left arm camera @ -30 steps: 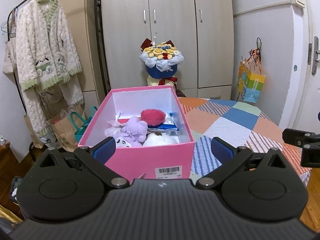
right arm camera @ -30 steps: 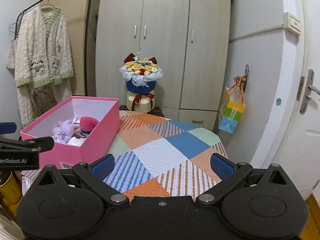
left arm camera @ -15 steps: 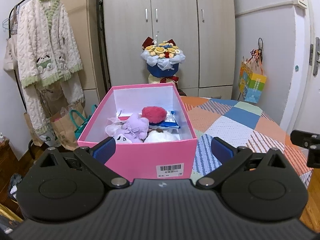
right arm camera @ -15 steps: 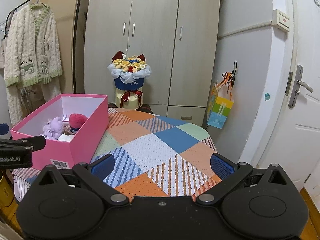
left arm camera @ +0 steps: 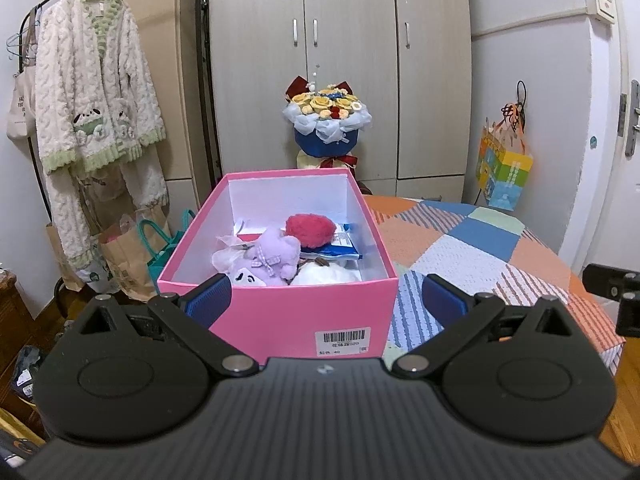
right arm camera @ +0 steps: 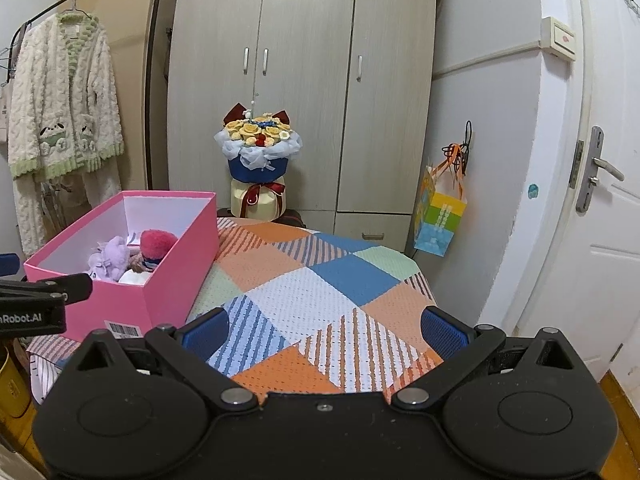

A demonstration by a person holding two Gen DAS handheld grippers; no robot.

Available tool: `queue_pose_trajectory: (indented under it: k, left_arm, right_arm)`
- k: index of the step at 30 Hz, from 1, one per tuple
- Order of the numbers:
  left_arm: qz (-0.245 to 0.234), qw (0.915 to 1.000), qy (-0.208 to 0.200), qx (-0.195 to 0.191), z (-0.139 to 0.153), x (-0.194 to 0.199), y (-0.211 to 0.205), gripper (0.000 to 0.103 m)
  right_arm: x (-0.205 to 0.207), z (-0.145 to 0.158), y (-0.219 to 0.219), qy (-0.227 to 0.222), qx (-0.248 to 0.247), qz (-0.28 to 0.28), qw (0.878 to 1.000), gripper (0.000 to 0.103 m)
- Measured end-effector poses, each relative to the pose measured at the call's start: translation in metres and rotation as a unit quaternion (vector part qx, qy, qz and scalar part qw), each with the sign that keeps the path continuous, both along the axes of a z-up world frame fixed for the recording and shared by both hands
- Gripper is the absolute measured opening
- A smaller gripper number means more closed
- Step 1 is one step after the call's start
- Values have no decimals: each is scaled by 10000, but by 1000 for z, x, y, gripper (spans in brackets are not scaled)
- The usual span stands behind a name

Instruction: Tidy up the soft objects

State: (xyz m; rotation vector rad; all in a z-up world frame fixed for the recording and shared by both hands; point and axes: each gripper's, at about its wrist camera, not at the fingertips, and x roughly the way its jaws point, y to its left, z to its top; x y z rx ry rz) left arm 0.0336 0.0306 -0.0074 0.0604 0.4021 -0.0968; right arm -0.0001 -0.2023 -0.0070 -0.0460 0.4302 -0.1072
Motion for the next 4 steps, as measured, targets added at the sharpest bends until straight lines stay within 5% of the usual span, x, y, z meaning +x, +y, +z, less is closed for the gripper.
queue_pose_trajectory:
  k: [4]
  left_arm:
    - [13, 10000, -27, 9, 1, -2, 1, 103]
  right_arm:
    - [1, -1, -2, 29, 43, -12, 10000, 103]
